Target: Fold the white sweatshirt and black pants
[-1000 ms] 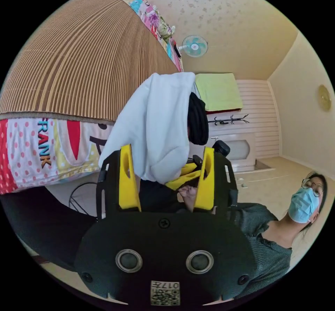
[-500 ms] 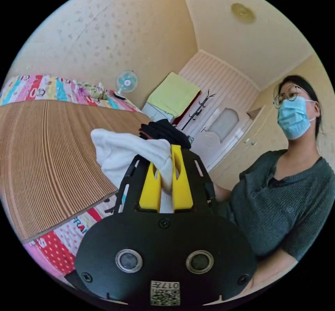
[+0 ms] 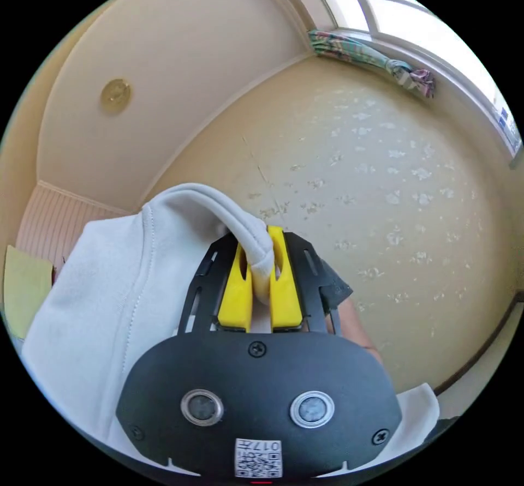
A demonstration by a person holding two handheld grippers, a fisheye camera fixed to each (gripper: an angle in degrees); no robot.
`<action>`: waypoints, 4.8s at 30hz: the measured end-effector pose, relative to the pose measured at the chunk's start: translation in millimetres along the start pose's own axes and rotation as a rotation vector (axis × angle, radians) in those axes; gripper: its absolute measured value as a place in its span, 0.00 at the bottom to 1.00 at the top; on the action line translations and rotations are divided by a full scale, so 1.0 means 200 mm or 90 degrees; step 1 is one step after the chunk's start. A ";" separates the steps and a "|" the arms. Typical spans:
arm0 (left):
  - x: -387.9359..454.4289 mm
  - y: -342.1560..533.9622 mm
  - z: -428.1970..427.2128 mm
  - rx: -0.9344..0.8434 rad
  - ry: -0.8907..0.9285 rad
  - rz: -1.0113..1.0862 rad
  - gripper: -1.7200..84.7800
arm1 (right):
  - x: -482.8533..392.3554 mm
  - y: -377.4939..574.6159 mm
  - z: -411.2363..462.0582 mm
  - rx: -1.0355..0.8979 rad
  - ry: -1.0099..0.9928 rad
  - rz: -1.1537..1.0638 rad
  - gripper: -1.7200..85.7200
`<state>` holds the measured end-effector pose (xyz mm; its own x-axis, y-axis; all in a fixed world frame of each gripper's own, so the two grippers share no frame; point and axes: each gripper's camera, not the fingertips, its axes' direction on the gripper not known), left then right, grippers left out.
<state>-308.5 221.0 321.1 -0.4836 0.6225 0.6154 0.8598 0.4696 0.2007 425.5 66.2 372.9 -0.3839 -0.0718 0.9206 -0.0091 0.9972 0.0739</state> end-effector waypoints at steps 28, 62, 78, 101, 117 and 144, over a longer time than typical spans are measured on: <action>-0.22 0.29 0.03 0.136 -0.289 -0.165 0.07 | -0.26 -0.21 0.59 0.048 0.324 -0.198 0.05; -1.49 -0.85 -0.01 -0.351 -1.479 -0.564 0.10 | -0.37 -1.84 0.67 -0.062 0.748 -0.037 0.04; -1.01 0.48 -0.17 -0.342 -1.341 -0.858 0.01 | 0.72 -0.50 0.97 -0.256 0.623 0.061 0.03; 0.71 -0.48 -0.79 0.599 -1.568 -0.551 0.07 | 0.55 -0.42 0.27 -0.069 0.339 0.053 0.03; -0.35 -0.96 -0.50 0.020 -1.454 -0.307 0.03 | 0.28 -0.42 0.10 -0.095 0.366 -0.011 0.03; -0.64 0.62 -0.17 -0.408 -1.401 -0.787 0.01 | -0.02 -0.81 -0.14 -0.107 0.331 0.019 0.03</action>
<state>-134.8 177.8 292.1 0.3785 0.0096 -0.9255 -0.0030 1.0000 0.0092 453.5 -95.0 367.5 0.1261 -0.0856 0.9883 0.1587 0.9852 0.0651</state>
